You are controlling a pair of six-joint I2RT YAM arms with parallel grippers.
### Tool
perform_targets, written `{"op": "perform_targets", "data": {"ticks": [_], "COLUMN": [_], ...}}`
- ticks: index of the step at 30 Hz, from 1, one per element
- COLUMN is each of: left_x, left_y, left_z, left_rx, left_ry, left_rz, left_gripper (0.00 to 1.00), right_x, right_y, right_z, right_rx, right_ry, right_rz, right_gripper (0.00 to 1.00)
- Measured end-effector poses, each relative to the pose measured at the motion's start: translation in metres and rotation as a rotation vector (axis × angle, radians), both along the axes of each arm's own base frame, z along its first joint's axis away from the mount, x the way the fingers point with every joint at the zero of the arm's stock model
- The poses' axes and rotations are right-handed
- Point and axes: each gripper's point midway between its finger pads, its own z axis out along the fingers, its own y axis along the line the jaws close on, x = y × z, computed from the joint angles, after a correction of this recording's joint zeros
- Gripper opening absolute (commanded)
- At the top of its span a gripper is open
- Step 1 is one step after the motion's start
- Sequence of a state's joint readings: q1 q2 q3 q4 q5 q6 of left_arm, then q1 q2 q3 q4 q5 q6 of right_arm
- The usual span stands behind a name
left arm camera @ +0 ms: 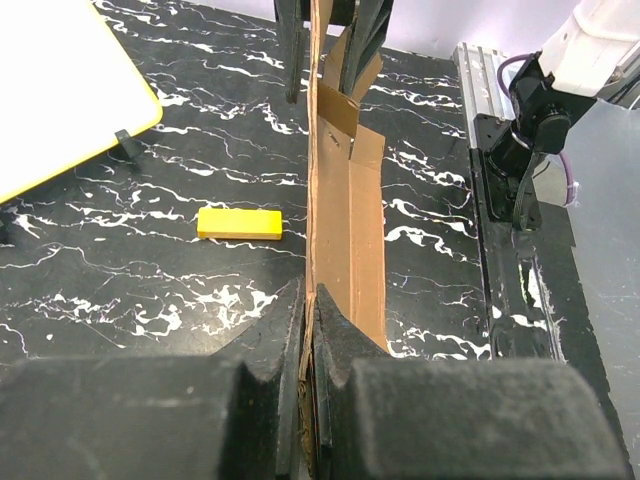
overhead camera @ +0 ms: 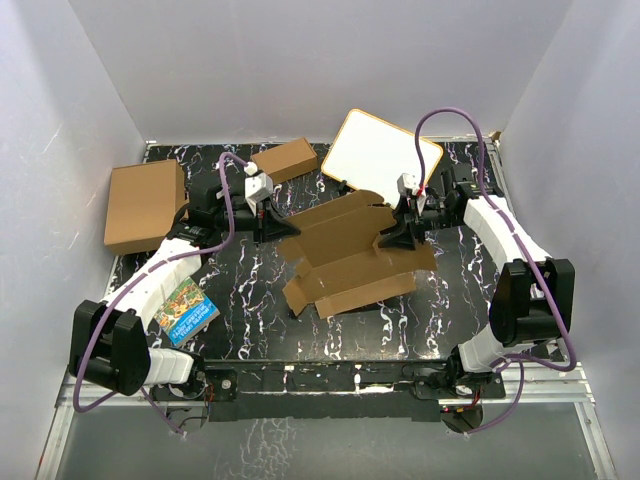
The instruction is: Fold the paper box
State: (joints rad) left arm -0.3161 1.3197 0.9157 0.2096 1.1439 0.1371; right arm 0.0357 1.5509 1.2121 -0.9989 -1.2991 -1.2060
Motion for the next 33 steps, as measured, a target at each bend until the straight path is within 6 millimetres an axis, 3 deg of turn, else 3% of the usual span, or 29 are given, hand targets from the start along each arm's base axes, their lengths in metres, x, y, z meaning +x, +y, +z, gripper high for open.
{"op": "perform_targets", "data": {"ticks": [8,15,23,24,25,26,28,33], "left_x": [-0.001,-0.003,-0.003,-0.003,-0.003,-0.002,-0.002,-0.003], "left_y": [-0.002,-0.003,-0.002,-0.002,-0.002,-0.002,-0.002,-0.001], "left_z": [0.008,0.010,0.009,0.009,0.009,0.009,0.009,0.006], "left_rx": [-0.028,-0.047,-0.051,-0.051,-0.051,-0.051,-0.050,-0.042], "left_ry": [-0.004,0.000,0.002,0.002,0.002,0.002,0.000,0.003], "left_rz": [-0.017,-0.028,-0.024,-0.024,-0.024,-0.024,-0.023,-0.024], "left_gripper": [0.00,0.00,0.00,0.00,0.00,0.00,0.00,0.00], "right_x": [0.002,0.000,-0.006,-0.006,-0.006,-0.006,-0.007,-0.006], "right_y": [0.004,0.008,0.009,0.009,0.009,0.009,0.009,0.008], "right_z": [0.004,0.006,0.005,0.005,0.005,0.005,0.004,0.006], "right_rx": [0.021,0.046,0.060,0.060,0.059,0.058,0.055,0.041], "right_ry": [-0.003,0.005,0.016,0.017,0.019,0.020,0.032,0.056], "right_rz": [0.004,0.017,0.032,0.032,0.032,0.032,0.029,0.017], "right_gripper": [0.33,0.09,0.08,0.10,0.21,0.40,0.59,0.77]}}
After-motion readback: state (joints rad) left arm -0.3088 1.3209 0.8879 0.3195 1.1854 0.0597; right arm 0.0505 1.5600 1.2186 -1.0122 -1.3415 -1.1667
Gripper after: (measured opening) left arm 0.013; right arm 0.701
